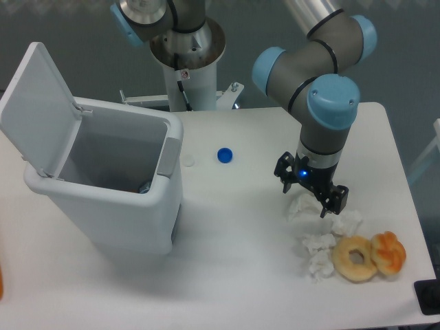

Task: Close the trash can
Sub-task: 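Raise the gripper up from above the tissues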

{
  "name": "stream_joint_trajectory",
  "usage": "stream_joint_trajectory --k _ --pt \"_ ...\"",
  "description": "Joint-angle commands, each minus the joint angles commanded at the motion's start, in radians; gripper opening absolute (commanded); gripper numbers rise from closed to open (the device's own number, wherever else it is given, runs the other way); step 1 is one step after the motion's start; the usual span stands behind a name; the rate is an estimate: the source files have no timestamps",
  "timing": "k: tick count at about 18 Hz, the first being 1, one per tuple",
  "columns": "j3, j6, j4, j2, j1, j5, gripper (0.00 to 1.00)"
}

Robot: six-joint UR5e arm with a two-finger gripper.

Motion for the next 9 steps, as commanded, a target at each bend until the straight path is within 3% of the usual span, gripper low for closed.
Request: stream_joint_trajectory --k 9 --pt "-0.021 -0.008 0.003 0.011 -0.009 0.005 1.0"
